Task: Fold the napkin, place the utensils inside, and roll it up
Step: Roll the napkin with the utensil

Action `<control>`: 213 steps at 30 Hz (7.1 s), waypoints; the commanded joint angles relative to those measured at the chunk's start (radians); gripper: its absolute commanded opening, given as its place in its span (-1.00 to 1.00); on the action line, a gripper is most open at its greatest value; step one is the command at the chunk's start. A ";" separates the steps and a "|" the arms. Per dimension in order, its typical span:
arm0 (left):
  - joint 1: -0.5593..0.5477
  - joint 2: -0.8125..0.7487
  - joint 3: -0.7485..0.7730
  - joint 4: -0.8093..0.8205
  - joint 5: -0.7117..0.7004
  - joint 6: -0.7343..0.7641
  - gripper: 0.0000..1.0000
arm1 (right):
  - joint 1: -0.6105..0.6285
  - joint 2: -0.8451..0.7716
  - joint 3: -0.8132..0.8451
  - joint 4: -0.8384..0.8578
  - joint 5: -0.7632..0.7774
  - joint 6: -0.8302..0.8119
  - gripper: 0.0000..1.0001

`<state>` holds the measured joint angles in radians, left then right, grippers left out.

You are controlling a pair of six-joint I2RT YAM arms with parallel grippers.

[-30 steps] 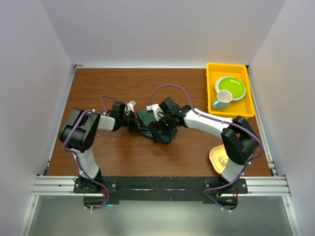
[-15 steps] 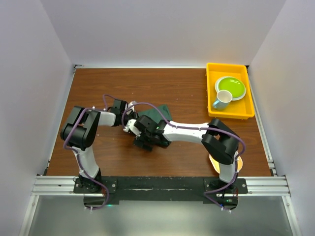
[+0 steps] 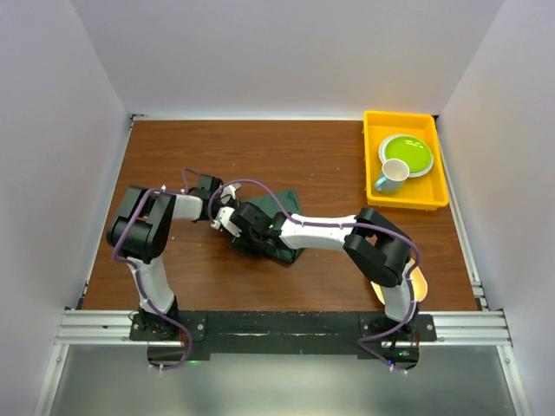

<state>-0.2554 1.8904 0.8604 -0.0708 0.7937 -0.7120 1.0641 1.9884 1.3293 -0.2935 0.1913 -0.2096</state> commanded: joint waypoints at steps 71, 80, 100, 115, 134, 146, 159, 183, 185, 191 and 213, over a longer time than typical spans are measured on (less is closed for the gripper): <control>-0.035 -0.349 -0.147 -0.339 -0.409 -0.652 -0.01 | -0.365 0.263 0.050 0.142 -1.079 0.619 -0.87; -0.039 -0.315 -0.248 -0.160 -0.450 -0.738 -0.24 | -0.365 0.244 0.024 0.154 -1.093 0.628 -0.81; -0.039 -0.327 -0.212 -0.291 -0.455 -0.620 -1.00 | -0.351 0.107 0.175 -0.191 -0.946 0.398 0.39; -0.039 -0.275 -0.106 -0.374 -0.422 -0.580 -1.00 | -0.080 -0.209 0.033 -0.179 -0.187 0.089 0.96; -0.039 -0.246 -0.015 -0.500 -0.384 -0.554 -1.00 | 0.117 -0.128 -0.082 0.122 0.135 0.019 0.51; -0.039 -0.240 0.006 -0.527 -0.370 -0.561 -1.00 | 0.122 -0.037 -0.084 0.129 0.117 0.061 0.38; -0.035 -0.275 -0.015 -0.506 -0.320 -0.569 -1.00 | 0.119 0.029 -0.093 0.128 0.163 0.090 -0.63; 0.183 -0.501 0.127 -0.508 -0.516 0.046 -0.07 | -0.269 0.154 0.108 -0.013 -0.886 0.380 -1.00; 0.182 -0.499 0.111 -0.453 -0.435 0.075 -0.17 | -0.317 0.235 0.157 -0.018 -0.984 0.424 -1.00; 0.110 -0.491 0.030 -0.265 -0.276 0.054 -0.34 | -0.415 0.360 0.168 0.092 -1.240 0.640 -1.00; 0.011 -0.183 -0.205 0.437 -0.260 -0.076 -0.82 | -0.509 0.466 0.200 0.005 -1.300 0.633 -0.91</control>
<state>-0.2497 1.6497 0.6624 0.2207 0.5690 -0.7933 0.5655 2.4161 1.5639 -0.2207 -1.2167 0.4980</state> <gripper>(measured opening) 0.101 0.146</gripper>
